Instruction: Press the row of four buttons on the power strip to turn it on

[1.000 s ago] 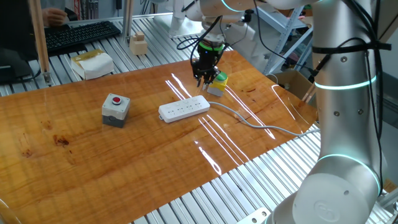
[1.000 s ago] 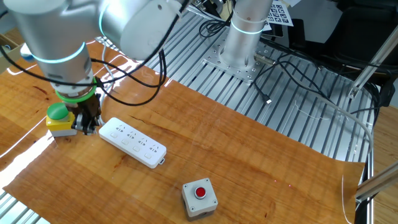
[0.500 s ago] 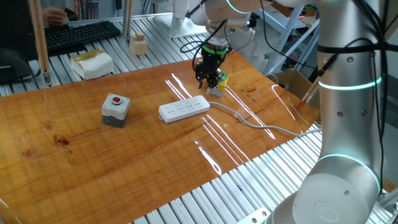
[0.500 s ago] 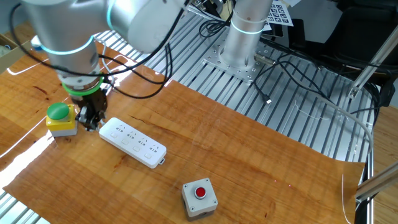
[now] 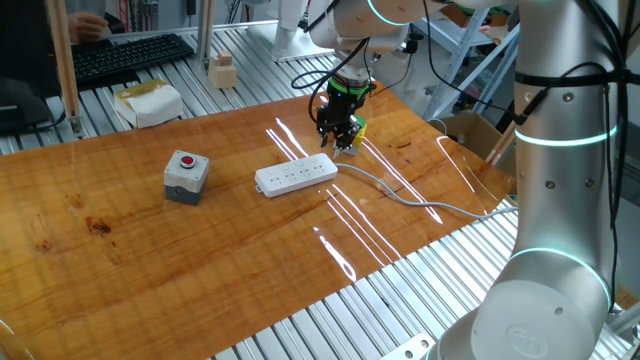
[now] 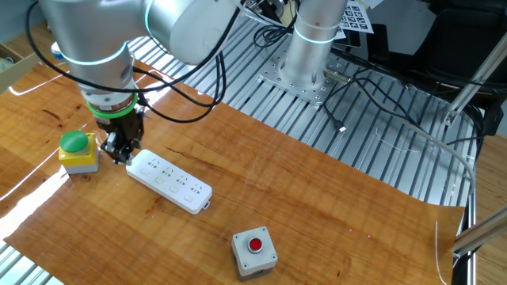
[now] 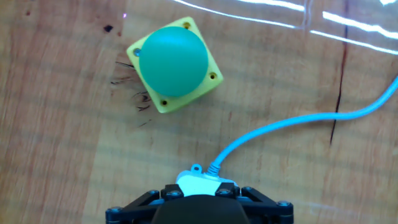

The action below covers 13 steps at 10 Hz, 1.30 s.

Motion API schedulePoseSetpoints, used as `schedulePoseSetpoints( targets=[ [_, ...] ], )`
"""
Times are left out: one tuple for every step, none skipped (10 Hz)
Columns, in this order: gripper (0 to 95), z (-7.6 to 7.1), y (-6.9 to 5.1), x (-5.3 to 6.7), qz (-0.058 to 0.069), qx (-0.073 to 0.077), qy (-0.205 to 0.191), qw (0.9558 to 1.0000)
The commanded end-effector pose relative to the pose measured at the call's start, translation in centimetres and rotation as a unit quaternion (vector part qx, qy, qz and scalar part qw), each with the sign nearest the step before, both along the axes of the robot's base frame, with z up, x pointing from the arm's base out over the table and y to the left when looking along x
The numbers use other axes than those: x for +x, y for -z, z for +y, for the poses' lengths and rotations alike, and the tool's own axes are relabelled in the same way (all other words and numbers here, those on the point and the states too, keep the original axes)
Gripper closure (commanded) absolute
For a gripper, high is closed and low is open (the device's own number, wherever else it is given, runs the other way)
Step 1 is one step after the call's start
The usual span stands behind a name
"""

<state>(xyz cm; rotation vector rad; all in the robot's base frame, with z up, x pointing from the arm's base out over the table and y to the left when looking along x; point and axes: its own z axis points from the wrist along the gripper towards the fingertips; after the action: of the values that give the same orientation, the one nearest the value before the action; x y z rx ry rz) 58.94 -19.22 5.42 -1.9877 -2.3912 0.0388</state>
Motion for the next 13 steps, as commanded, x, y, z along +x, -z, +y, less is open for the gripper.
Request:
schedulePoseSetpoints(
  targets=[
    [57.0, 0.4, 0.2, -0.8, 0.000, 0.009, 0.018, 0.9998],
    [57.0, 0.6, 0.4, -1.1, 0.000, 0.010, 0.022, 0.9997],
    [57.0, 0.9, 0.4, -1.4, 0.000, 0.013, 0.027, 0.9995],
    [57.0, 1.3, 0.4, -1.8, 0.000, 0.017, 0.032, 0.9993],
    [57.0, 1.7, 0.3, -2.2, 0.000, 0.020, 0.035, 0.9992],
    [57.0, 1.9, 0.4, -2.4, 0.000, 0.020, 0.037, 0.9991],
    [57.0, 2.0, 0.4, -2.5, 0.000, 0.022, 0.038, 0.9991],
    [57.0, 2.0, 0.5, -2.6, 0.001, 0.024, 0.039, 0.9990],
    [57.0, 2.1, 0.6, -2.5, 0.001, 0.025, 0.038, 0.9990],
    [57.0, 2.1, 0.7, -2.5, 0.001, 0.024, 0.037, 0.9990],
    [57.0, 2.2, 0.8, -2.5, 0.000, 0.024, 0.036, 0.9991],
    [57.0, 2.2, 0.8, -2.5, -0.001, 0.023, 0.034, 0.9991],
    [57.0, 2.2, 0.8, -2.5, -0.001, 0.023, 0.032, 0.9992]
  ],
)
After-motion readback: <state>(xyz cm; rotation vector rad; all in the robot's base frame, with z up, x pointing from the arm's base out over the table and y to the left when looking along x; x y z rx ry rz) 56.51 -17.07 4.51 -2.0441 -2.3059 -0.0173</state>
